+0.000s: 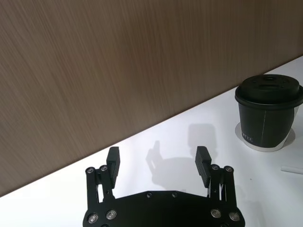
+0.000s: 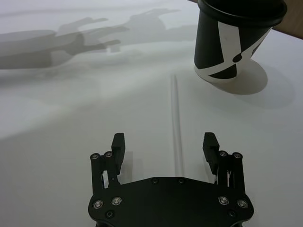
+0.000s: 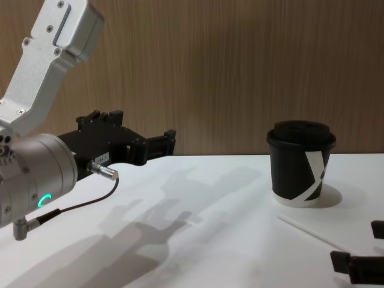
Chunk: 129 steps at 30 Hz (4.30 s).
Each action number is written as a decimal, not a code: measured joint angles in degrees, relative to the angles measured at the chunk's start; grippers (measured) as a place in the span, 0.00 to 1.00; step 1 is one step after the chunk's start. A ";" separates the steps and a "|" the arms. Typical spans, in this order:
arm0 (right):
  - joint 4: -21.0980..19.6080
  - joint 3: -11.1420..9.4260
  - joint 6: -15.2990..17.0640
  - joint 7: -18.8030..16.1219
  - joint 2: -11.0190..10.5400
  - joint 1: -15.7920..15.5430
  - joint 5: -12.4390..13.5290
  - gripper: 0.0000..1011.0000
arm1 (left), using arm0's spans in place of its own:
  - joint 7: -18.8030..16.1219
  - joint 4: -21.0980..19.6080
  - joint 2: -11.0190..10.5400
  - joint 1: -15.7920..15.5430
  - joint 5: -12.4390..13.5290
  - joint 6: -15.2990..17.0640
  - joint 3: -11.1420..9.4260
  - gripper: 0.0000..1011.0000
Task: Pick up the straw with one hand, pass it to the other hand, and insert it into the cup.
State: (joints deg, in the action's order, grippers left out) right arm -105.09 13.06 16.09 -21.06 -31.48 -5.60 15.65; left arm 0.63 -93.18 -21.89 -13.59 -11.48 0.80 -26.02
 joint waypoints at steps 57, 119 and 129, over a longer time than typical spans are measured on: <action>2.91 0.51 2.82 -0.34 0.24 1.11 6.34 0.77 | 0.00 0.00 0.00 0.00 0.01 0.00 0.00 0.99; 3.06 0.53 3.31 -0.43 0.33 1.06 6.83 0.37 | 0.00 0.00 0.00 0.00 0.00 0.00 0.00 0.99; 3.05 0.53 3.32 -0.43 0.32 1.06 6.81 0.30 | 0.00 0.00 0.00 0.00 0.00 0.00 0.00 0.99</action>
State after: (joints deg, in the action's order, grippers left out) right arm -102.04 13.59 19.41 -21.49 -31.15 -4.54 22.46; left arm 0.63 -93.17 -21.89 -13.59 -11.48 0.80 -26.02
